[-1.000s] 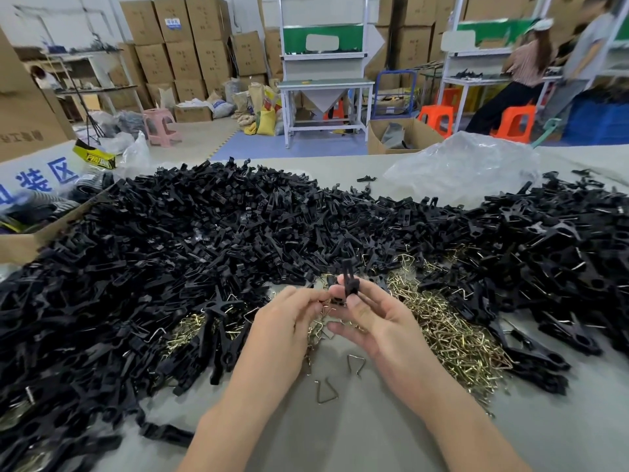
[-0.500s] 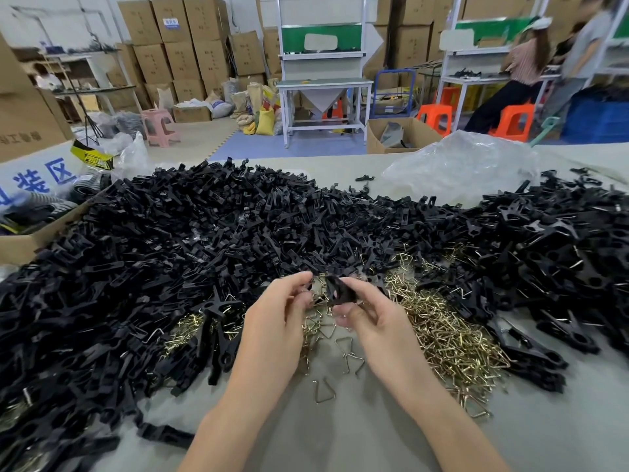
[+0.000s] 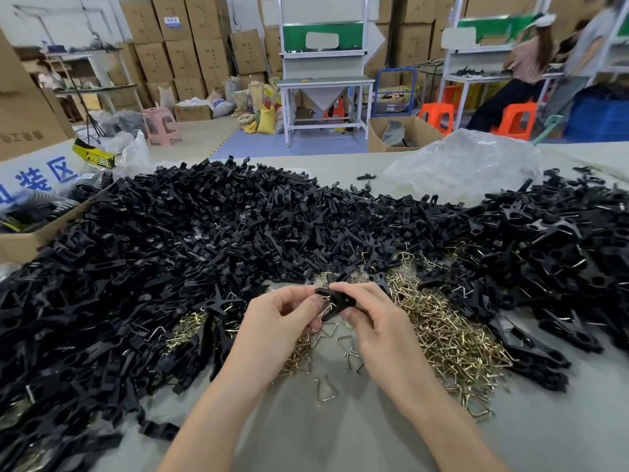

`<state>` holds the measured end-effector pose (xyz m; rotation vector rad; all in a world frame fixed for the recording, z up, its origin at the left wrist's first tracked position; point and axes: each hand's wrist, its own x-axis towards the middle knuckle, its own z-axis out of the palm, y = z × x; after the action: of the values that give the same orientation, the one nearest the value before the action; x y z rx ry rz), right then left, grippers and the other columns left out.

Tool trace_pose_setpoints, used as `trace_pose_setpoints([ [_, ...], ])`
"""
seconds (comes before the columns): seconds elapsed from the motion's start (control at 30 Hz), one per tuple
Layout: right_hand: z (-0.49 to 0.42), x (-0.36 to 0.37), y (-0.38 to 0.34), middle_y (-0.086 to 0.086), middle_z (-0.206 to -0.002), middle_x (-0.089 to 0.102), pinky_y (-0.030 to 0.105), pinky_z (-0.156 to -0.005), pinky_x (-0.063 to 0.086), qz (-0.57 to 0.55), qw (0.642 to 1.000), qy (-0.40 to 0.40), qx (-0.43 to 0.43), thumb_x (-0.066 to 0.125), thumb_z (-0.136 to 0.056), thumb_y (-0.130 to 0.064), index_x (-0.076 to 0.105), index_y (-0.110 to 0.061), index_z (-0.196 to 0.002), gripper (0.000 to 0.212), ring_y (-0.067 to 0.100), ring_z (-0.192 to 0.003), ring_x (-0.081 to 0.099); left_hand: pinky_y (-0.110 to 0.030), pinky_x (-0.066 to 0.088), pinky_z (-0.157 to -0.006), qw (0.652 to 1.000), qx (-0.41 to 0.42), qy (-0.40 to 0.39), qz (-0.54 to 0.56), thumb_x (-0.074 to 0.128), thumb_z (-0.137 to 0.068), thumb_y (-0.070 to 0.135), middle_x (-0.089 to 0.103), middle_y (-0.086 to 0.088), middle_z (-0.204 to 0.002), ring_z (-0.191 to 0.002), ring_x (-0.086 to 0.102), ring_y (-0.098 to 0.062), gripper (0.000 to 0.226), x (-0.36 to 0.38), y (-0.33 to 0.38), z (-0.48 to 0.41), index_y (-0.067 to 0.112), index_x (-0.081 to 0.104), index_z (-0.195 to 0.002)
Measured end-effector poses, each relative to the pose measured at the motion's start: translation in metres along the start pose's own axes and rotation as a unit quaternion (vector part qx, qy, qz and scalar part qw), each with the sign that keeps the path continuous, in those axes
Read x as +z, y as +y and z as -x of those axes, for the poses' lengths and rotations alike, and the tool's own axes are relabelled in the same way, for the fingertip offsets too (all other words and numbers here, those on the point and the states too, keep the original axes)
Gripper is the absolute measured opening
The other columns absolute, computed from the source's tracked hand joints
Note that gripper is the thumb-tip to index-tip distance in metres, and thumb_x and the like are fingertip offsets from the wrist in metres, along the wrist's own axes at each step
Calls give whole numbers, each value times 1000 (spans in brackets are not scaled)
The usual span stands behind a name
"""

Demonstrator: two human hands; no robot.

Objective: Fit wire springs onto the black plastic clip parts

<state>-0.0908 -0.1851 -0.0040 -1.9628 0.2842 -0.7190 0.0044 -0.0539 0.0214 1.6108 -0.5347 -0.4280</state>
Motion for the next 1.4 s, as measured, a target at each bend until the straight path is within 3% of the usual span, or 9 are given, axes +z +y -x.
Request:
trace_pose_setpoints([
  [0.23, 0, -1, 2, -26, -113, 60, 4, -91, 38, -13, 1000, -15, 3, 56, -100, 3, 66, -45, -116, 52, -5, -112, 59, -7, 47, -67, 999, 22, -16, -20, 70, -94, 18, 72, 1, -70, -65, 65, -2, 20, -3, 1, -2, 29, 70, -111],
  [0.37, 1, -1, 2, -25, -115, 61, 5, -92, 38, -19, 999, -28, 9, 54, -100, 3, 69, -34, -123, 46, -4, -116, 57, -16, 49, -72, 998, 30, -31, -38, 69, -95, 21, 70, 6, -69, -70, 64, -6, 29, -7, -2, -3, 31, 64, -121],
  [0.57, 1, -1, 2, -24, -113, 62, 4, -92, 38, -2, 1000, -25, -1, 55, -99, 4, 69, -32, -124, 46, -7, -113, 57, -11, 48, -70, 998, 42, -32, -40, 70, -93, 21, 67, 7, -65, -69, 64, -6, 29, -3, -3, -2, 31, 64, -119],
  [0.8, -1, -4, -1, -28, -111, 69, 7, -90, 45, -81, 996, -21, 26, 61, -95, 3, 67, -56, -108, 61, -5, -110, 63, -27, 53, -69, 983, -36, -78, 164, 64, -96, 15, 65, -4, -84, -71, 60, -13, 23, 10, 1, 1, 17, 70, -118],
  [0.9, 0, -4, -1, -22, -111, 72, 14, -90, 50, -97, 994, -36, 37, 63, -95, -2, 66, -51, -105, 50, 0, -108, 66, -27, 55, -60, 969, -60, -107, 214, 57, -101, 14, 66, -3, -81, -66, 60, -13, 20, 15, 2, 3, 11, 66, -118],
  [1.07, 4, -1, -5, -19, -123, 62, 28, -70, 59, -104, 992, -71, 32, 62, -97, -4, 69, -47, -104, 44, 19, -105, 63, -33, 51, -55, 973, -38, -175, 143, 65, -82, 35, 67, -10, -85, -67, 61, -24, 32, 20, -5, 6, 22, 65, -112],
  [1.2, 5, -1, -11, -20, -122, 57, 29, -58, 60, -137, 985, -103, 3, 59, -96, 4, 72, -45, -100, 51, 14, -87, 68, -30, 47, -50, 975, -28, -193, 104, 61, -87, 48, 62, -6, -73, -62, 60, -24, 27, 16, -11, 4, 31, 66, -107],
  [1.3, 6, 0, -10, -18, -122, 56, 43, -71, 62, -130, 985, -110, 0, 61, -93, 9, 75, -39, -104, 51, 17, -91, 67, -32, 45, -50, 978, -18, -190, 82, 59, -88, 49, 55, -3, -68, -57, 55, -21, 25, 12, -13, 1, 34, 69, -106],
  [1.4, 7, 2, -12, -18, -117, 56, 29, -68, 62, -186, 976, -105, -30, 63, -88, 16, 78, -33, -104, 53, 14, -100, 65, -32, 48, -52, 978, 14, -198, 60, 57, -91, 48, 47, -6, -70, -50, 46, -15, 31, 9, -13, 0, 37, 67, -118],
])
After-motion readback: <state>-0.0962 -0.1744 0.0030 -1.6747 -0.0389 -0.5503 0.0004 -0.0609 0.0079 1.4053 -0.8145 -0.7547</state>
